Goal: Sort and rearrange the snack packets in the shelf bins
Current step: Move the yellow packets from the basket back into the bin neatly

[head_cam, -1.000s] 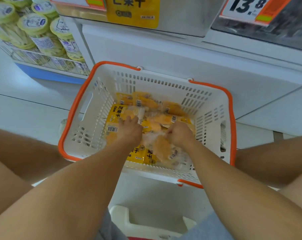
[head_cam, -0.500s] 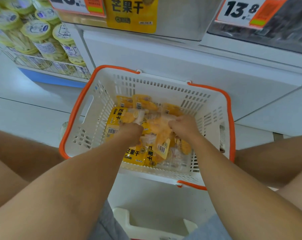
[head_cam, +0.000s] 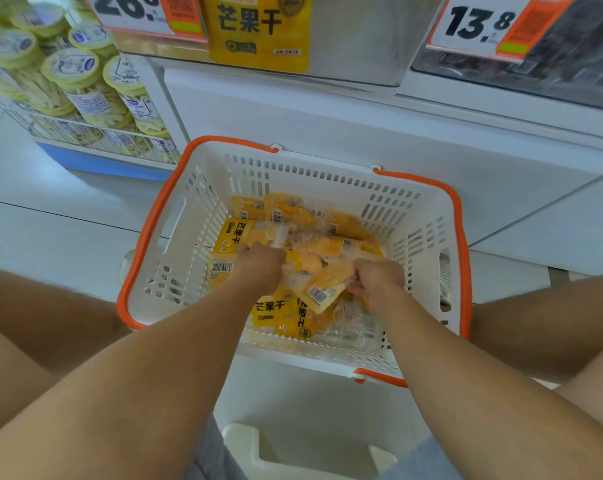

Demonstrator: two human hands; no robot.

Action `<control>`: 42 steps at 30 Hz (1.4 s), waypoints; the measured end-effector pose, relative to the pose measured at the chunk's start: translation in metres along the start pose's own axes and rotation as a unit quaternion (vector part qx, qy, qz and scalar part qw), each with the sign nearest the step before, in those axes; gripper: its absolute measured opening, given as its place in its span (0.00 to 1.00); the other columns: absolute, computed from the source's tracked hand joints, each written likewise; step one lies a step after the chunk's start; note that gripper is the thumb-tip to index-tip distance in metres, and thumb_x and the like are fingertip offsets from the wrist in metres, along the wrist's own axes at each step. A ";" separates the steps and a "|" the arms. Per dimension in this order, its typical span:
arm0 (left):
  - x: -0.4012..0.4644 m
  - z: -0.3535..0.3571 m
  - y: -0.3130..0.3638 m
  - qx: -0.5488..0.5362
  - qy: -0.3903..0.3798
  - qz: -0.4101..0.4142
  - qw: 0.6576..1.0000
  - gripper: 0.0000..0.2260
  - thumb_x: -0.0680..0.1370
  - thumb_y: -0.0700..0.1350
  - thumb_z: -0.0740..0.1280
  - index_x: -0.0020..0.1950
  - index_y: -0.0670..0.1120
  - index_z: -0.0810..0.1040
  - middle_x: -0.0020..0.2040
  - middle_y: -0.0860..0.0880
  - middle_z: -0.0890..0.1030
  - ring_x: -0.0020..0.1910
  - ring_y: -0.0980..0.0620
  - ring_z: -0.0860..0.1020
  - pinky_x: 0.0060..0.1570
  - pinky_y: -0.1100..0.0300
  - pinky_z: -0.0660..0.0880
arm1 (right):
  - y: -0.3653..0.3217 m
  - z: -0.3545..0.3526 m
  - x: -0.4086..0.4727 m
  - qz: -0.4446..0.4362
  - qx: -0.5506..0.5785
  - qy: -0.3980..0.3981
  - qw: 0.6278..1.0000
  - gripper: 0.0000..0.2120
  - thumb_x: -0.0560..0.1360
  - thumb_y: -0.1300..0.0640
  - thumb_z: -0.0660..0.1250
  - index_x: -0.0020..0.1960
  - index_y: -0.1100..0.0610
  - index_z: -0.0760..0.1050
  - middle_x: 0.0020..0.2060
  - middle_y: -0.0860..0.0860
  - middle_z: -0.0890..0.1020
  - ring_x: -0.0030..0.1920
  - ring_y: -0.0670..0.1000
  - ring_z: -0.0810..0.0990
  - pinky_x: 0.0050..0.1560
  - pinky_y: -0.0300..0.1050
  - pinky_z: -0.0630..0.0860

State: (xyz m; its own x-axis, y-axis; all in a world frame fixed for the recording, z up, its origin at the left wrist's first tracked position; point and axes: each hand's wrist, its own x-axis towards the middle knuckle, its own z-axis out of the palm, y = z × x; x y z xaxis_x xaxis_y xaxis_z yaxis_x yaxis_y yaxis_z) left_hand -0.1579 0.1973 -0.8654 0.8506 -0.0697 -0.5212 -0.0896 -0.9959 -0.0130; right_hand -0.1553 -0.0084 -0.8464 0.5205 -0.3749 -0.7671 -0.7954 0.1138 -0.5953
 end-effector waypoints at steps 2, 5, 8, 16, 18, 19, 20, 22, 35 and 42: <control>0.003 -0.014 -0.011 -0.150 -0.006 -0.062 0.987 0.12 0.79 0.39 0.61 0.61 0.46 0.72 0.60 0.43 0.78 0.58 0.43 0.76 0.58 0.50 0.73 | -0.001 0.001 0.000 0.005 0.010 -0.005 1.000 0.28 0.75 0.71 0.68 0.71 0.57 0.66 0.47 0.64 0.82 0.37 0.57 0.84 0.35 0.50 0.84; 0.007 -0.023 -0.032 -0.337 -0.008 -0.194 0.921 0.18 0.79 0.34 0.58 0.69 0.37 0.69 0.55 0.40 0.77 0.54 0.41 0.77 0.47 0.53 0.75 | -0.011 -0.002 -0.005 0.027 0.078 -0.046 0.996 0.34 0.77 0.71 0.64 0.77 0.51 0.61 0.42 0.59 0.79 0.35 0.53 0.81 0.39 0.51 0.85; 0.004 -0.009 -0.048 -0.545 0.001 -0.291 0.786 0.17 0.78 0.32 0.62 0.67 0.35 0.71 0.49 0.39 0.77 0.47 0.41 0.79 0.43 0.50 0.77 | -0.023 -0.003 -0.007 0.034 0.051 -0.049 0.997 0.16 0.77 0.72 0.65 0.64 0.67 0.74 0.42 0.61 0.81 0.37 0.55 0.84 0.38 0.48 0.85; -0.008 0.013 -0.036 -0.750 -0.030 -0.314 0.581 0.11 0.79 0.41 0.69 0.61 0.41 0.80 0.53 0.40 0.84 0.48 0.37 0.83 0.38 0.43 0.82 | -0.037 -0.001 -0.009 -0.277 -0.342 0.035 0.897 0.07 0.76 0.58 0.73 0.53 0.58 0.86 0.52 0.55 0.86 0.53 0.55 0.83 0.58 0.50 0.80; -0.007 -0.005 -0.035 -0.700 -0.013 -0.291 0.652 0.10 0.79 0.42 0.69 0.60 0.41 0.81 0.57 0.42 0.82 0.57 0.36 0.81 0.41 0.48 0.80 | -0.052 0.001 -0.013 -0.310 -0.389 0.023 0.867 0.05 0.75 0.51 0.74 0.44 0.50 0.87 0.51 0.53 0.86 0.53 0.54 0.84 0.55 0.47 0.79; -0.004 -0.016 -0.035 -0.671 -0.006 -0.270 0.691 0.11 0.79 0.43 0.69 0.60 0.41 0.81 0.57 0.42 0.81 0.58 0.37 0.80 0.40 0.50 0.80 | -0.061 0.002 -0.013 -0.314 -0.424 0.003 0.850 0.05 0.72 0.48 0.76 0.39 0.47 0.86 0.54 0.53 0.85 0.57 0.55 0.82 0.58 0.47 0.78; -0.001 -0.026 -0.035 -0.628 -0.007 -0.231 0.743 0.11 0.79 0.44 0.70 0.59 0.40 0.81 0.54 0.43 0.81 0.55 0.38 0.81 0.37 0.53 0.78 | -0.072 0.003 -0.013 -0.318 -0.451 -0.019 0.834 0.06 0.69 0.47 0.79 0.35 0.45 0.85 0.57 0.55 0.84 0.62 0.56 0.79 0.63 0.51 0.76; 0.004 -0.045 -0.038 -0.517 -0.027 -0.133 0.845 0.14 0.78 0.47 0.70 0.59 0.40 0.81 0.50 0.44 0.81 0.48 0.45 0.79 0.39 0.57 0.76 | -0.092 0.001 -0.019 -0.328 -0.494 -0.103 0.799 0.08 0.67 0.49 0.80 0.32 0.46 0.84 0.54 0.55 0.85 0.61 0.56 0.80 0.65 0.54 0.74; 0.007 -0.063 -0.027 -0.648 -0.179 -0.017 0.740 0.12 0.82 0.50 0.65 0.57 0.44 0.81 0.42 0.47 0.82 0.34 0.53 0.78 0.30 0.61 0.75 | -0.022 0.018 -0.018 -0.287 -0.270 -0.307 0.866 0.05 0.70 0.62 0.78 0.42 0.61 0.82 0.33 0.41 0.82 0.40 0.39 0.79 0.48 0.35 0.75; -0.007 -0.059 -0.005 -0.684 -0.108 -0.006 0.721 0.41 0.61 0.70 0.77 0.69 0.55 0.74 0.69 0.49 0.76 0.63 0.46 0.77 0.65 0.46 0.73 | -0.006 0.014 -0.003 -0.100 -0.061 -0.171 0.978 0.06 0.69 0.61 0.79 0.41 0.60 0.84 0.41 0.59 0.86 0.37 0.54 0.82 0.39 0.50 0.83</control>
State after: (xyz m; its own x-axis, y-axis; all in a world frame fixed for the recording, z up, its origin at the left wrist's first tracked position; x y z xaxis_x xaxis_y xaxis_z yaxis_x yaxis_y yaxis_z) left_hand -0.1326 0.1997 -0.8110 0.7333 -0.1980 -0.6504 0.6377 -0.1312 0.7590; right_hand -0.1478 0.0047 -0.8434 0.7259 -0.0463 -0.6862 -0.6878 -0.0481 -0.7243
